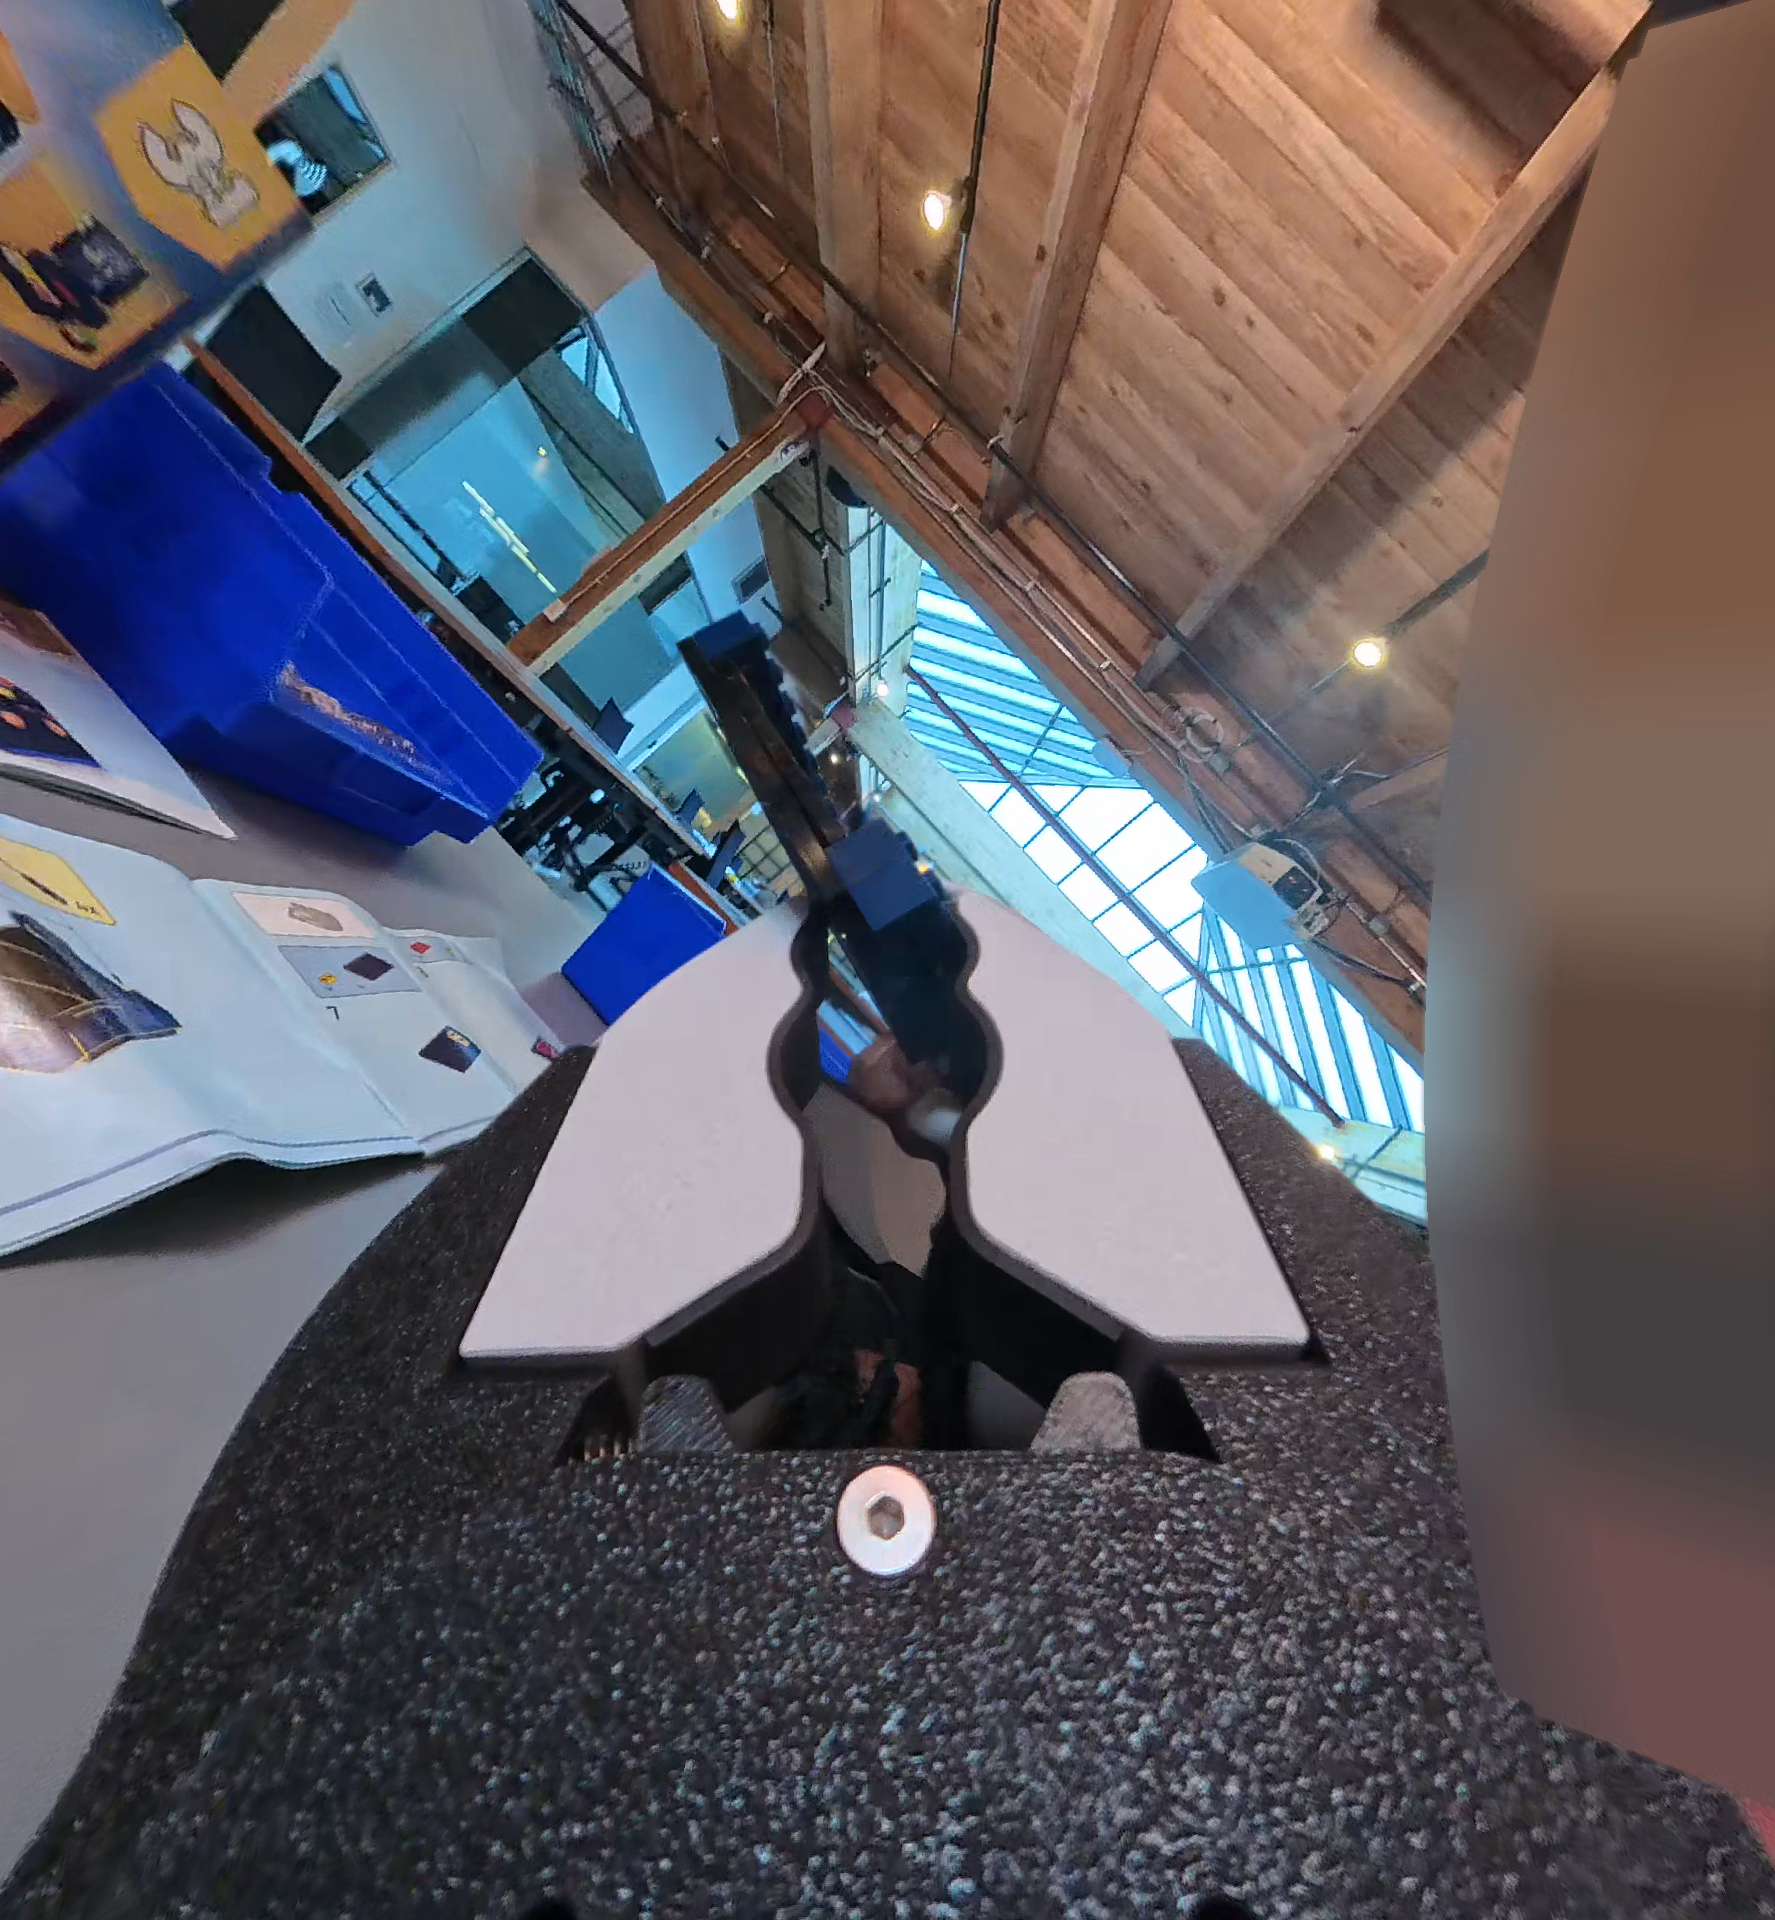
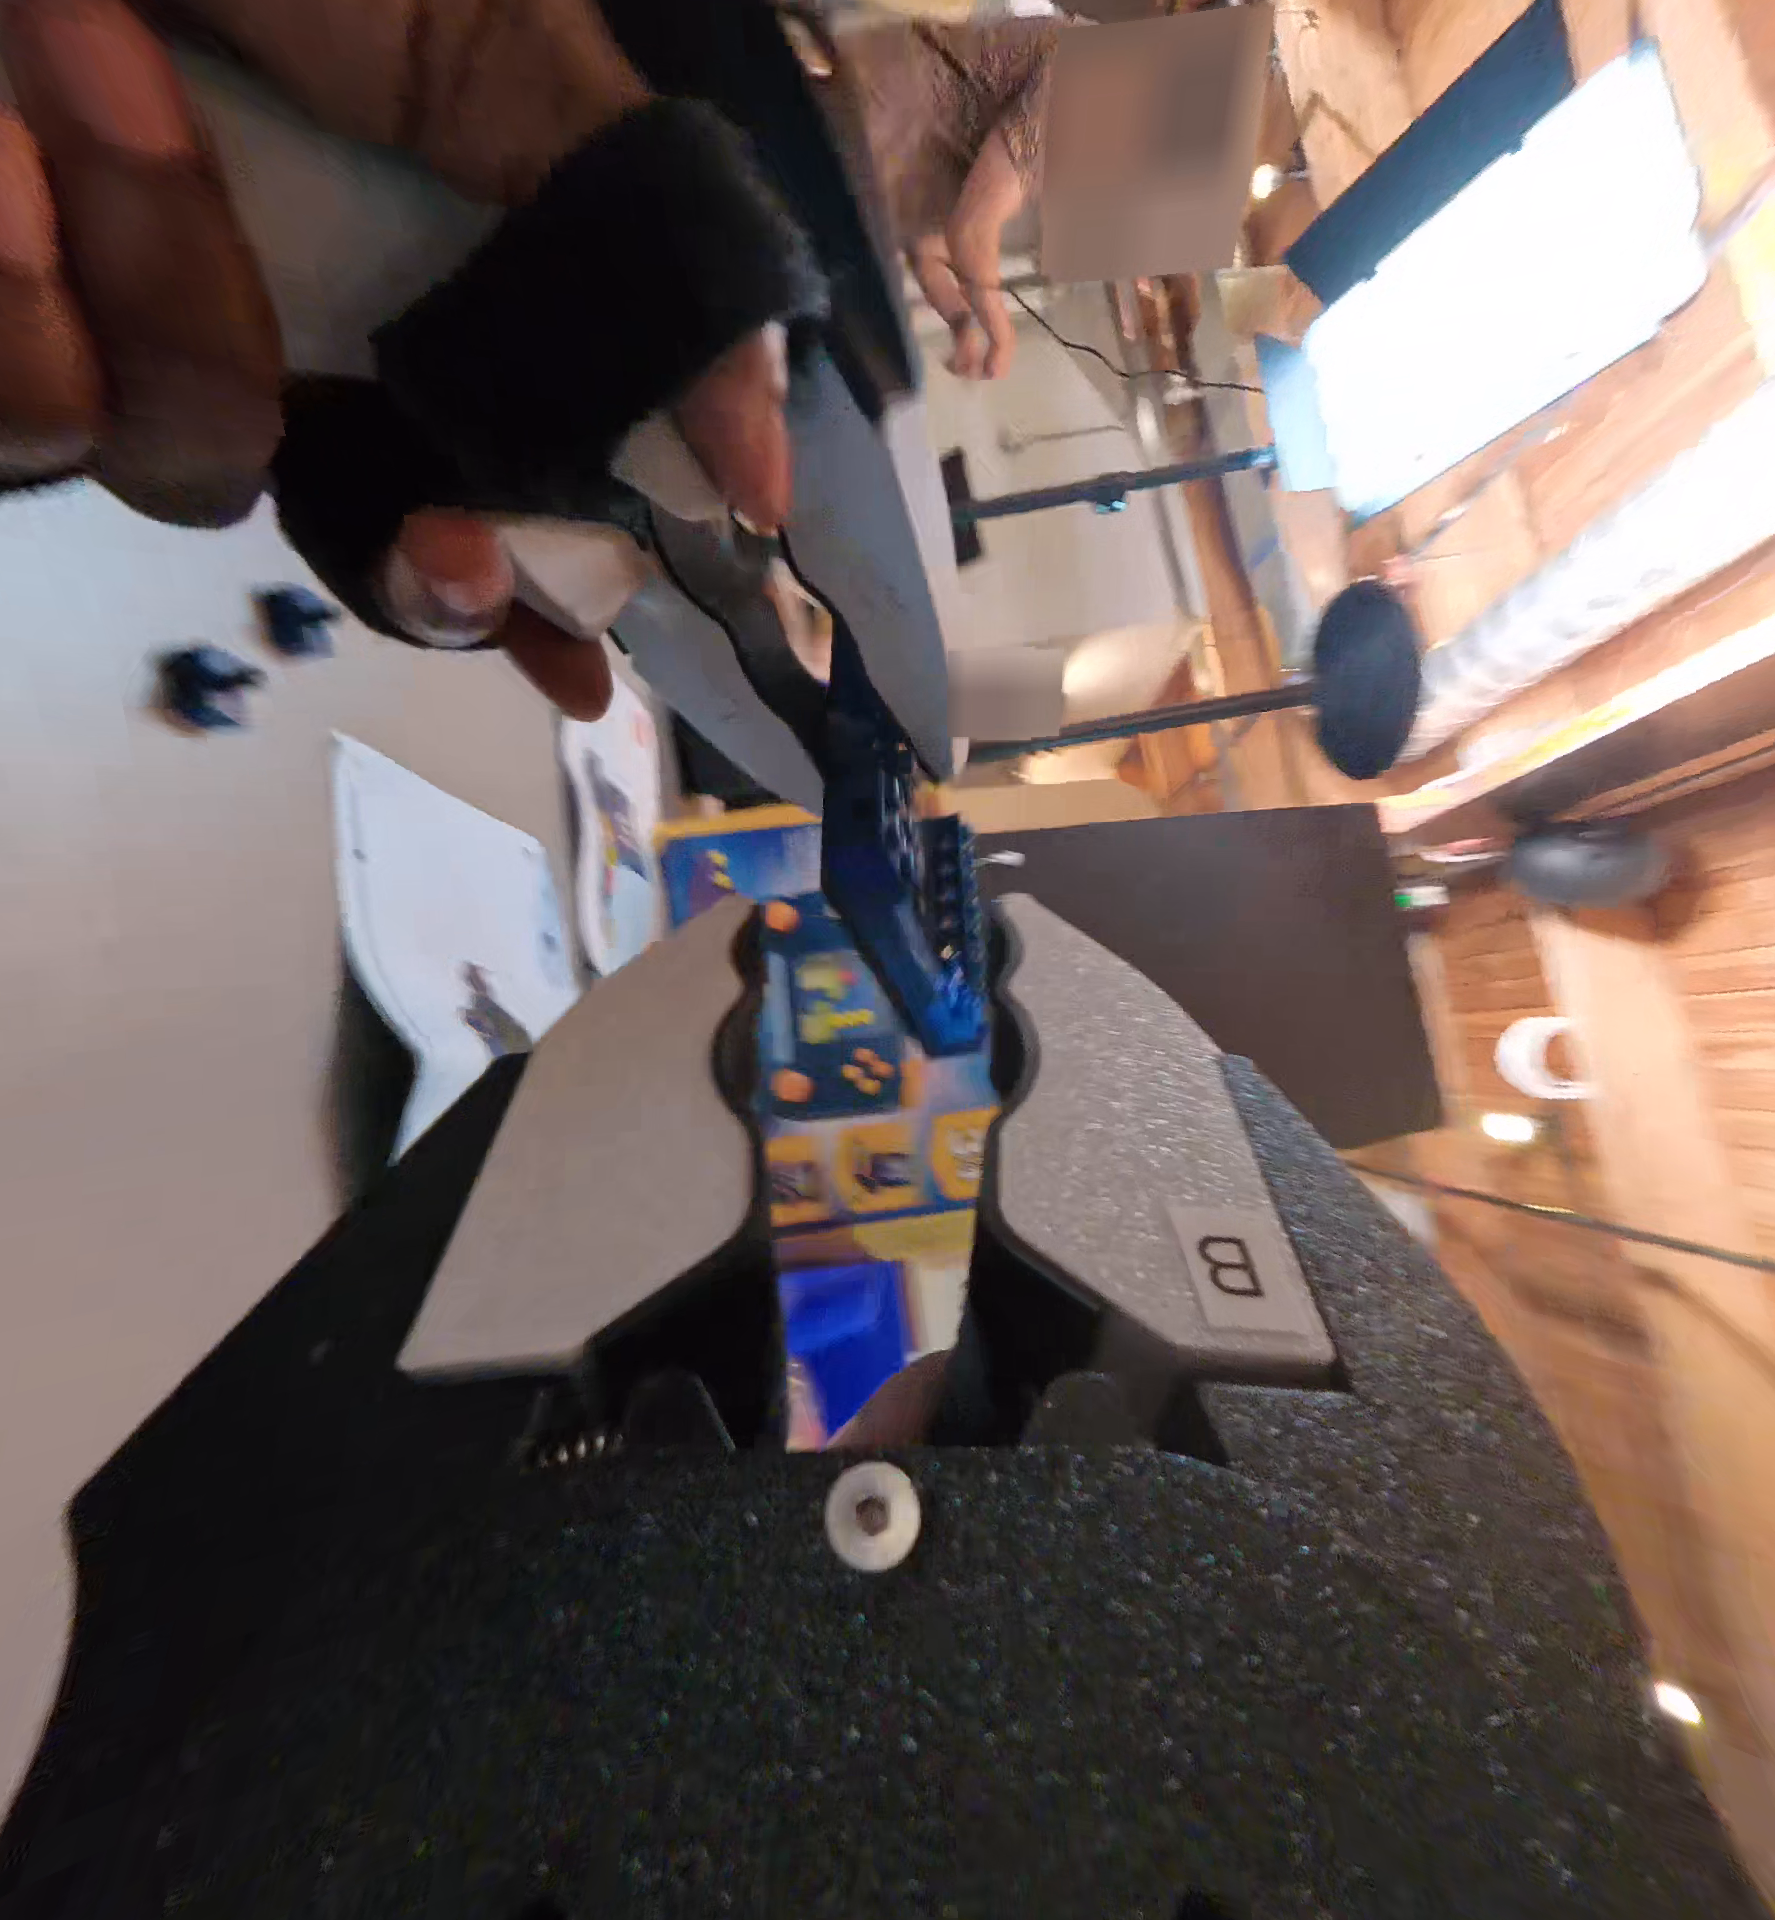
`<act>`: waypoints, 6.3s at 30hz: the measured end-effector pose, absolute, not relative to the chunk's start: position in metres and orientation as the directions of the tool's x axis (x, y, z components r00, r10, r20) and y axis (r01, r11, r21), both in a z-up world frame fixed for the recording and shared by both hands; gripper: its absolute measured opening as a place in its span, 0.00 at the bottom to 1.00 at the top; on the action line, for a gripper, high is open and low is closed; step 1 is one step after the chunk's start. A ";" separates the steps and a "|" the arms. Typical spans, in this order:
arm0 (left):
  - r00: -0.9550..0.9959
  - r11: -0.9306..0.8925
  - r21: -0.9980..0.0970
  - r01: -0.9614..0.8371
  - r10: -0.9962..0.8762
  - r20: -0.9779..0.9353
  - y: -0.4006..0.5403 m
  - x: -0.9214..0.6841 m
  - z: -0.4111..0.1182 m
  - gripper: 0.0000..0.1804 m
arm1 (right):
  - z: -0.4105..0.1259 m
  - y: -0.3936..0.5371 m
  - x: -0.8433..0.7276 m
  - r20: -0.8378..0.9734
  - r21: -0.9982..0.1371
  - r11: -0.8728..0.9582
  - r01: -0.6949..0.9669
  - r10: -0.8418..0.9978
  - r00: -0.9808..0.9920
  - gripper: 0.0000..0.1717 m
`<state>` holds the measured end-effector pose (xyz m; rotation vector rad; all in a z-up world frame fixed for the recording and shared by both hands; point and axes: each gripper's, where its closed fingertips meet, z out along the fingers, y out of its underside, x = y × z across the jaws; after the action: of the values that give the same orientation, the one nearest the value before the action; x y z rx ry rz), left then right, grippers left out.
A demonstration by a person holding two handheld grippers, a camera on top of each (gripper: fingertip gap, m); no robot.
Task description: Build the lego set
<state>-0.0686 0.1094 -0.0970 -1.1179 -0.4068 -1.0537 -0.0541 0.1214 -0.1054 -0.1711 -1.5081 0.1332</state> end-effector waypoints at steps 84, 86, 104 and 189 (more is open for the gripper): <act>0.775 -0.354 -0.891 -0.285 -0.632 0.003 0.104 -0.049 -0.216 0.09 | -0.217 0.118 -0.038 0.177 -0.880 0.449 0.153 0.610 -0.773 0.13; 0.779 -0.356 -0.891 -0.282 -0.627 0.004 0.105 -0.049 -0.216 0.10 | -0.217 0.119 -0.039 0.170 -0.882 0.443 0.158 0.613 -0.772 0.13; 0.911 -0.514 -0.816 -0.263 -0.412 -0.035 0.087 -0.113 -0.213 0.22 | -0.209 0.122 -0.040 0.146 -0.908 0.390 0.149 0.631 -0.762 0.16; 0.871 -0.221 -0.907 0.359 -0.271 0.410 0.122 -0.071 -0.134 0.45 | -0.066 0.149 -0.037 0.090 -0.973 -0.076 -0.219 0.747 -0.659 0.10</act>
<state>-0.0706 0.1217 -0.1339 -1.6984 -0.0684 -0.5796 -0.0373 0.1494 -0.0658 -0.5855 -1.5179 1.8118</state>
